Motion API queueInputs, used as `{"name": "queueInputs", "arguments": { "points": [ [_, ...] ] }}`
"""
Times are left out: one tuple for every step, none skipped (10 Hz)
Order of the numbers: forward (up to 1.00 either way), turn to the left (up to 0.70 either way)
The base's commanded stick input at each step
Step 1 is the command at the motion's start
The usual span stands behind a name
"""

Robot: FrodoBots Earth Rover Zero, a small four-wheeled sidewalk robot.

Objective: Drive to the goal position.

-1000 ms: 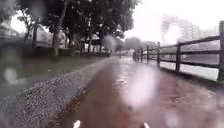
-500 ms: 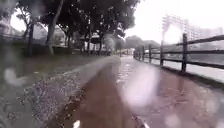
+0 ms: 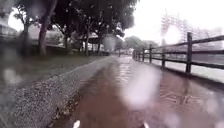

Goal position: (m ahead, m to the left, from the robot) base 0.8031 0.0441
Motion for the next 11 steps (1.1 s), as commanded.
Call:
{"name": "queueInputs", "arguments": {
  "points": [
    [0.70,0.00],
    [0.70,0.00],
    [0.70,0.00],
    [0.70,0.00],
    [0.70,0.00],
    [0.70,0.00],
    [0.70,0.00],
    [0.70,0.00],
    [0.70,0.00],
    [0.70,0.00],
    [0.70,0.00]
  ]
}}
